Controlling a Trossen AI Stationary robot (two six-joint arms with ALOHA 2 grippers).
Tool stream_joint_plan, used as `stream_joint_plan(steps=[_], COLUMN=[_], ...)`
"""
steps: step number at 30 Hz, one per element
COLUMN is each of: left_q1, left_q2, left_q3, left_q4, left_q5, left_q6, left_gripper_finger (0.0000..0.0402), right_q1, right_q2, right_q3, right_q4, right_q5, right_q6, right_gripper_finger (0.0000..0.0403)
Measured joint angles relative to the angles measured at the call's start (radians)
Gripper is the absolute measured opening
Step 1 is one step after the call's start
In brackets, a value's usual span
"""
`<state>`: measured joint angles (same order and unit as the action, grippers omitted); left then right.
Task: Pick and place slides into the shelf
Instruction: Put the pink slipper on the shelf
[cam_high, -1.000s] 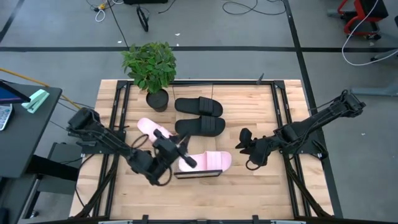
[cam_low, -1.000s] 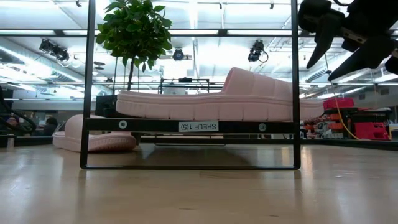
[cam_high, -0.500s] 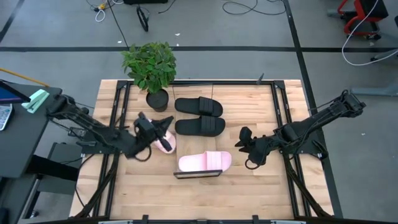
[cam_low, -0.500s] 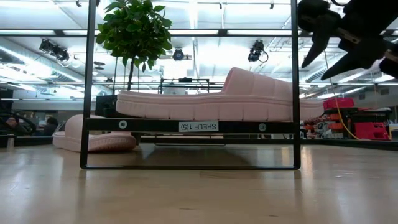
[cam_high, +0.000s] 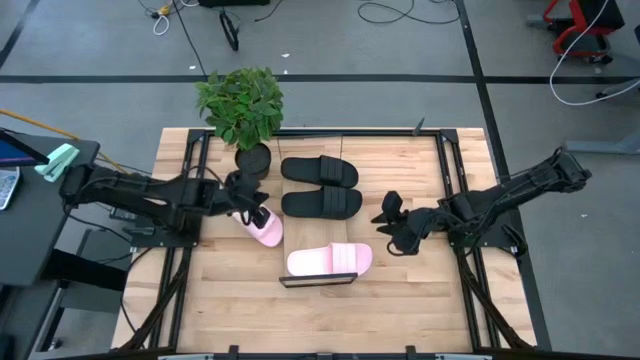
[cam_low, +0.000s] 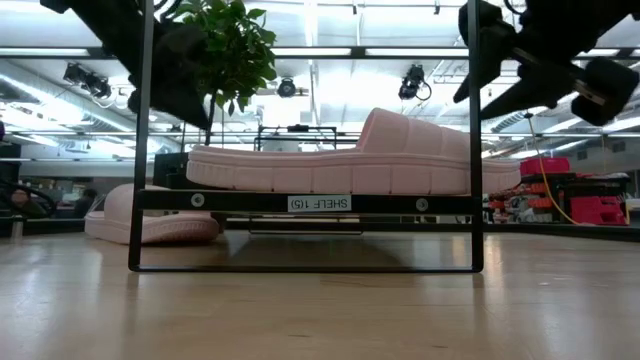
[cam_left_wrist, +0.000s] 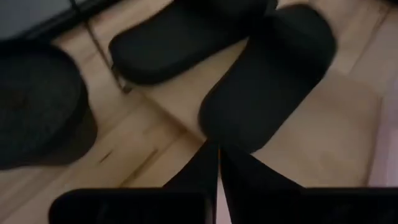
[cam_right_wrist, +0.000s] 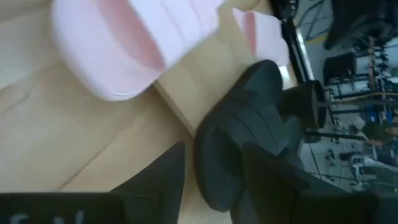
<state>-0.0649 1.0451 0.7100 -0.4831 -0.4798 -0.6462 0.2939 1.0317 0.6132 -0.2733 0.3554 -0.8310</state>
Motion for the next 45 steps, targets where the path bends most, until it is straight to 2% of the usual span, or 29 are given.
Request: stream_joint_plan(steps=[8, 11, 16, 24, 29, 40, 45], left_q1=[0.069, 0.096, 0.174, 0.308, 0.334, 0.416, 0.432], left_q2=[0.0, 0.0, 0.0, 0.002, 0.002, 0.006, 0.056], left_q3=[0.001, 0.001, 0.001, 0.001, 0.001, 0.001, 0.002], left_q4=[-0.242, -0.273, -0.271, -0.325, -0.406, -0.4, -0.379], left_q5=[0.169, 0.223, 0.393, 0.534, 0.546, 0.561, 0.583], left_q6=[-0.122, -0.148, -0.132, -0.035, -0.02, 0.035, 0.041], left_gripper_finger=[0.0024, 0.0019, 0.0017, 0.0042, 0.0067, 0.0174, 0.0207], right_q1=[-0.038, -0.038, -0.036, -0.032, -0.011, 0.012, 0.027], right_q2=[0.0, 0.0, 0.0, 0.0, 0.0, 0.0, 0.002], right_q3=[0.0, 0.0, 0.0, 0.0, 0.0, 0.0, 0.0], right_q4=[0.075, 0.1, 0.135, 0.136, 0.132, 0.131, 0.13], right_q5=[0.006, 0.006, 0.006, -0.016, -0.016, -0.016, -0.016], right_q6=[0.001, 0.017, 0.07, 0.161, 0.185, 0.289, 0.306], right_gripper_finger=[0.0165, 0.0165, 0.0165, 0.0165, 0.0165, 0.0165, 0.0163])
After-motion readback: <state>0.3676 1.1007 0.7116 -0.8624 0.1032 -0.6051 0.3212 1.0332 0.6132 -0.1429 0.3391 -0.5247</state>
